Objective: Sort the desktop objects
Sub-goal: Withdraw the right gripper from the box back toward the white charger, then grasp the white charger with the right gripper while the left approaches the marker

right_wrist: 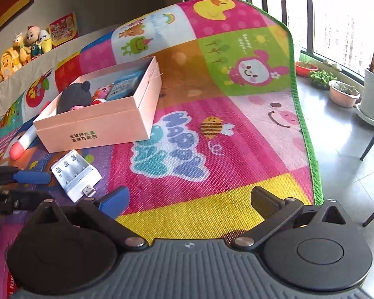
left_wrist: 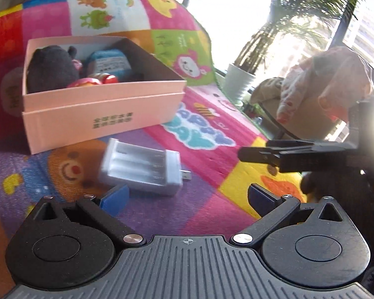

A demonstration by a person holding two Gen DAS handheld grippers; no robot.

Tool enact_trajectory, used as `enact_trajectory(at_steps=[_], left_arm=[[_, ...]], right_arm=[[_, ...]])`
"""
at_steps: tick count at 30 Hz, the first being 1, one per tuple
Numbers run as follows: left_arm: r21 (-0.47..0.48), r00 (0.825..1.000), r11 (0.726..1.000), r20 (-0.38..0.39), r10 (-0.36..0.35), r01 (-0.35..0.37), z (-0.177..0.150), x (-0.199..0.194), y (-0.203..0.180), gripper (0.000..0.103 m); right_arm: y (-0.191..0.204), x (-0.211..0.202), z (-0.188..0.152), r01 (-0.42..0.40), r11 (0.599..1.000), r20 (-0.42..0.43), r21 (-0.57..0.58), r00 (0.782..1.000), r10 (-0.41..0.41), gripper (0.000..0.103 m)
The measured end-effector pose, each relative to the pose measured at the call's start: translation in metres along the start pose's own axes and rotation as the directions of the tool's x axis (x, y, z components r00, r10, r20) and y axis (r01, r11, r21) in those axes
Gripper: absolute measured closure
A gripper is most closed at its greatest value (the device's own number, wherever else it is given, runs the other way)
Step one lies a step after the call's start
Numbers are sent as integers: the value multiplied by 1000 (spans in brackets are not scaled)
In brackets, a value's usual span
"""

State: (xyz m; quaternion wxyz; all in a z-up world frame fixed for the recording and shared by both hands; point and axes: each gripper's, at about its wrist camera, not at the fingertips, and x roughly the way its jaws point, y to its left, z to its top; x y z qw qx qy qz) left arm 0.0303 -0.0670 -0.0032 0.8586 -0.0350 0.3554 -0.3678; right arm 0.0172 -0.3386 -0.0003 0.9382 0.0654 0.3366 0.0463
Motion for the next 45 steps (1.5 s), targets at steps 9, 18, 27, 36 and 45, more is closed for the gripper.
enact_trajectory(at_steps=[9, 18, 27, 36, 45], left_arm=[[-16, 971, 971, 28, 238, -238, 9, -1, 20, 0], [75, 1000, 997, -8, 26, -25, 4, 8, -7, 0], [44, 895, 895, 60, 442, -444, -17, -34, 13, 0], [-295, 808, 782, 53, 587, -549, -28, -76, 72, 0], [-293, 801, 778, 61, 595, -556, -30, -75, 68, 0]], right_arm=[[2, 0, -10, -49, 998, -5, 42, 999, 49, 0], [-6, -4, -8, -44, 995, 4, 89, 999, 44, 0], [19, 1, -14, -37, 999, -21, -7, 999, 37, 0], [49, 9, -15, 71, 990, -65, -118, 995, -80, 0], [101, 14, -14, 16, 937, -38, -350, 999, -31, 0]])
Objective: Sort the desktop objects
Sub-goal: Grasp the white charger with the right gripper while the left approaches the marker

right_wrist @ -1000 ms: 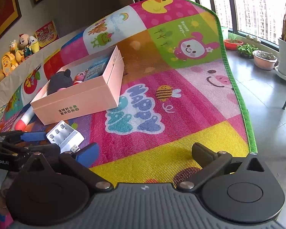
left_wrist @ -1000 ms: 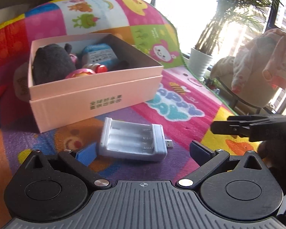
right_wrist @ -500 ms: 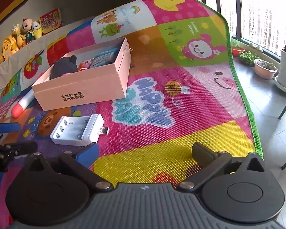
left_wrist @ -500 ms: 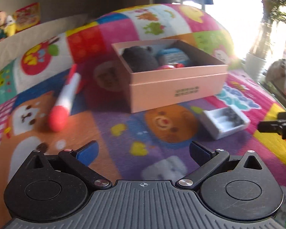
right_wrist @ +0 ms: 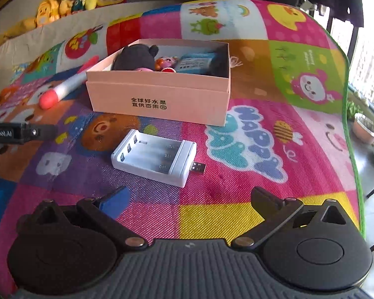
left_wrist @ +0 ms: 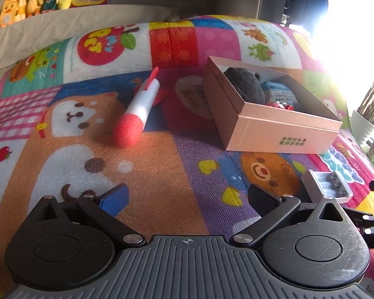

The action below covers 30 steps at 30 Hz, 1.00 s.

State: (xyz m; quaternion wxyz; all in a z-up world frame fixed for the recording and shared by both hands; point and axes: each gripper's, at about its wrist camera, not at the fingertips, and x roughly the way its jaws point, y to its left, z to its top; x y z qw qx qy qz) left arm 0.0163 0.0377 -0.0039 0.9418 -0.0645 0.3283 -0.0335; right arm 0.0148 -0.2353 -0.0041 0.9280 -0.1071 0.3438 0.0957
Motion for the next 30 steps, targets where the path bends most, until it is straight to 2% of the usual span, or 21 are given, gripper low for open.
enact_trajectory(at_steps=[3, 4, 8, 10, 13, 19, 23, 30], left_arm=[[-1, 1000, 1000, 0, 2, -2, -1, 0, 0, 0], [0, 1000, 1000, -1, 1, -1, -1, 0, 0, 0], [0, 1000, 1000, -2, 1, -1, -1, 0, 0, 0], [-2, 1000, 1000, -2, 1, -1, -1, 0, 0, 0], [-2, 1000, 1000, -2, 2, -2, -1, 0, 0, 0], [-14, 1000, 1000, -2, -4, 4, -1, 0, 1, 0], [-18, 1000, 1000, -2, -6, 6, -1, 0, 2, 0], [-19, 1000, 1000, -1, -6, 6, -1, 0, 2, 0]], right_arm=[[-3, 4, 8, 108, 994, 26, -3, 994, -108, 0], [-8, 3, 10, 119, 993, 43, 10, 992, -119, 0], [-19, -7, 11, -40, 995, 62, 93, 997, 34, 0], [-14, -6, 11, -87, 990, 70, 110, 994, 80, 0], [-7, 5, 16, -104, 982, 68, 159, 993, 94, 0], [-6, 31, 29, -136, 957, 4, 257, 990, 140, 0], [2, 34, 35, -146, 955, -3, 260, 988, 152, 0], [31, 40, 39, -9, 982, -52, 188, 998, 19, 0]])
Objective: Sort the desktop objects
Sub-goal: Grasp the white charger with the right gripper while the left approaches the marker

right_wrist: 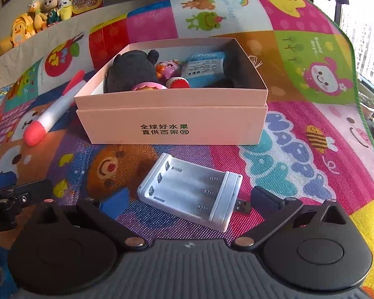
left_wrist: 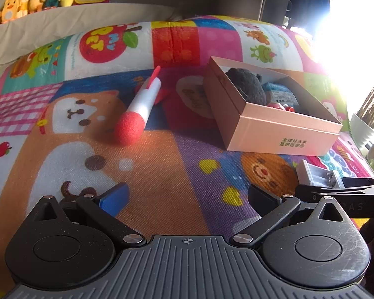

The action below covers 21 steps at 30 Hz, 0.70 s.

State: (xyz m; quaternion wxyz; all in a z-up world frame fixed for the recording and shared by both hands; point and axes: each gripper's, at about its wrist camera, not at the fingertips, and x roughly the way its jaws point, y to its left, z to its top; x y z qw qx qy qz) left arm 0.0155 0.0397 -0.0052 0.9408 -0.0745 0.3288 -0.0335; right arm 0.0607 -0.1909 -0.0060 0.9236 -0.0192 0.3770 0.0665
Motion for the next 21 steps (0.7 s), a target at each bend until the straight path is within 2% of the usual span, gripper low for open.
enact_trajectory(at_steps=[5, 7, 9, 11, 13, 15, 16, 17, 18, 19, 21], left_arm=[[-9, 1000, 1000, 2, -6, 6, 1, 0, 2, 0], [-8, 1000, 1000, 2, -5, 5, 0, 0, 2, 0], [-4, 1000, 1000, 4, -1, 1, 0, -1, 1, 0], [6, 1000, 1000, 19, 7, -7, -1, -4, -1, 0], [30, 999, 1000, 44, 5, -6, -3, -8, -5, 0], [68, 998, 998, 69, 4, -9, -5, -13, -11, 0], [91, 997, 996, 78, 3, -10, -6, -14, -15, 0], [112, 996, 994, 84, 4, -13, -6, -15, -19, 0], [128, 996, 992, 84, 7, -17, -6, -15, -22, 0], [141, 997, 990, 80, 10, -21, -6, -14, -24, 0], [147, 997, 989, 75, 13, -24, -6, -13, -25, 0]], right_arm=[[-17, -15, -10, -88, 992, -19, -86, 996, 86, 0], [-23, -27, -19, -83, 984, -4, -158, 997, 83, 0], [-26, -35, -25, 1, 974, 41, -226, 999, 8, 0], [-29, -34, -25, 106, 958, 87, -268, 993, -85, 0], [-36, -27, -19, 218, 943, 124, -250, 973, -193, 0], [-44, -23, -14, 287, 933, 157, -216, 953, -257, 0], [-49, -25, -13, 255, 947, 160, -194, 961, -226, 0], [-53, -29, -11, 187, 968, 151, -169, 975, -162, 0], [-58, -34, -9, 79, 987, 134, -139, 989, -61, 0], [-60, -36, -8, -24, 993, 114, -119, 993, 38, 0], [-57, -35, -5, -147, 982, 90, -118, 983, 158, 0]])
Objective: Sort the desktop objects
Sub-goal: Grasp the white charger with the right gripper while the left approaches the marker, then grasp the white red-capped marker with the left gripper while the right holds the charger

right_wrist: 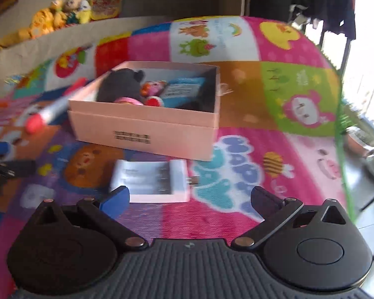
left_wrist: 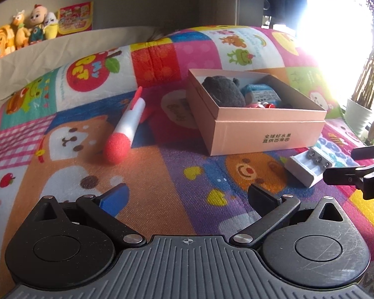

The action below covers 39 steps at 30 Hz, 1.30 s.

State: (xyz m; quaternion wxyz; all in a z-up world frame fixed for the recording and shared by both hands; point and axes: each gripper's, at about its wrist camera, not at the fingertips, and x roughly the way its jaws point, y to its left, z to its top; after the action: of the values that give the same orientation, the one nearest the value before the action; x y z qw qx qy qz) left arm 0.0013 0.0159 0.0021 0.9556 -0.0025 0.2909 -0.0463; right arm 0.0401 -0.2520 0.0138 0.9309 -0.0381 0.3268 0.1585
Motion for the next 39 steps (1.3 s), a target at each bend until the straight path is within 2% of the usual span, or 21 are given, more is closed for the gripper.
enact_trajectory(at_steps=[4, 9, 12, 15, 16, 17, 22, 25, 29, 30, 31, 35, 38, 39], left_arm=[[-22, 1000, 1000, -3, -2, 2, 0, 1, 4, 0], [-36, 1000, 999, -16, -15, 15, 0, 3, 7, 0], [-47, 1000, 999, -19, -19, 18, -1, 4, 9, 0], [-50, 1000, 999, -20, -17, 16, -1, 4, 9, 0], [-48, 1000, 999, -21, -17, 16, -1, 4, 9, 0], [-49, 1000, 999, -22, -18, 17, 0, 4, 9, 0], [-68, 999, 997, -3, -35, 34, 9, 7, 20, 0], [23, 996, 996, 36, 82, -83, 37, 28, 27, 0], [32, 986, 986, -24, 167, -166, 69, 80, 43, 1], [37, 981, 981, -39, 191, -189, 72, 91, 45, 6], [48, 976, 977, -52, 210, -208, 74, 100, 46, 18], [93, 978, 980, -97, 183, -174, 73, 113, 43, 31], [145, 978, 974, -94, 187, -172, 69, 106, 37, 65], [149, 976, 972, -94, 195, -180, 68, 101, 36, 71]], right_arm=[[8, 19, 10, -2, 999, -8, -43, 1000, 2, 0], [-6, 49, 24, -76, 991, -103, 112, 991, 88, 0], [6, 53, 22, -48, 996, -93, 77, 994, 55, 0], [20, 54, 17, 5, 1000, -90, -11, 996, -6, 3], [24, 51, 15, 12, 999, -79, -38, 997, -15, 10], [25, 48, 13, 0, 999, -76, -44, 997, -4, 12], [19, 19, -5, -26, 1000, -79, 1, 997, 26, 12], [13, -2, -22, -40, 999, -60, 14, 997, 41, 12], [12, -10, -33, -23, 999, -24, 27, 999, 23, 12], [12, -10, -32, -20, 999, -22, 30, 1000, 20, 12], [11, -9, -32, -19, 999, -23, 34, 1000, 19, 12], [8, -9, -32, -35, 998, -15, 52, 999, 35, 12], [6, -10, -32, -41, 997, -11, 61, 999, 42, 11], [6, -10, -32, -39, 997, -8, 65, 999, 40, 11]])
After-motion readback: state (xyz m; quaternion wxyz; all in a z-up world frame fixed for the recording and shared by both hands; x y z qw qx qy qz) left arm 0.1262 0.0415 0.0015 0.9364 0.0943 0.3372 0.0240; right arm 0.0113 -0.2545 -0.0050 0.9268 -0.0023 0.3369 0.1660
